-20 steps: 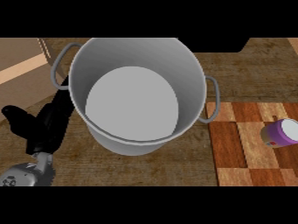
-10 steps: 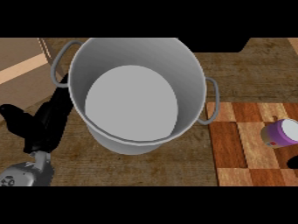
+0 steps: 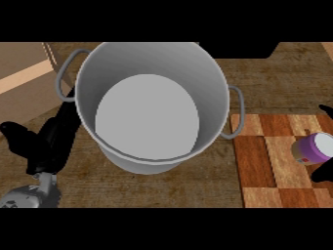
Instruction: Pick the can from the cutting board and place it in the pot
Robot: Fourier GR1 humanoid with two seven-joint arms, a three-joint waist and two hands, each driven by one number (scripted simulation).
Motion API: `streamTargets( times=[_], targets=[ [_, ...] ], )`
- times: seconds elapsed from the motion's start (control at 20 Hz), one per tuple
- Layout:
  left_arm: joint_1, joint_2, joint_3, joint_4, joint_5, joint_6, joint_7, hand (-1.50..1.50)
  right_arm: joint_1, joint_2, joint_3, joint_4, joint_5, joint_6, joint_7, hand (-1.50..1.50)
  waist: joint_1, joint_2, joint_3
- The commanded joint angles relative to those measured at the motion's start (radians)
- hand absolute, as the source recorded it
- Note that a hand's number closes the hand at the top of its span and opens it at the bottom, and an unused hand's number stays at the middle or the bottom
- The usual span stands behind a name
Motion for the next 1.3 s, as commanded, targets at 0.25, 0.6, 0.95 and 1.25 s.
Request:
streamTargets(
  times=[0.25, 0.6, 0.95, 1.25],
  targets=[
    [0.017, -0.048, -0.001, -0.054, -0.053, 0.003, 0.036, 0.0, -0.024, 0.042, -0.002, 0.08, 0.095, 0.071, -0.017, -1.5, 0.0, -0.001, 0.0],
    [-0.025, -0.064, 0.038, 0.018, -0.081, -0.018, 0.031, 0.0, 0.008, 0.079, -0.044, 0.104, 0.142, 0.051, -0.094, -1.5, -0.003, 0.0, 0.0],
    [-0.076, -0.065, 0.066, 0.055, -0.053, -0.061, 0.03, 0.0, -0.005, 0.107, -0.014, 0.16, 0.214, -0.072, -0.287, 1.5, -0.002, 0.0, 0.0],
    [0.018, -0.048, 0.074, -0.024, -0.061, -0.065, 0.024, 0.0, 0.057, 0.345, 0.101, -0.083, 0.258, -0.092, 0.024, 1.5, -0.013, -0.007, -0.001]
  ],
)
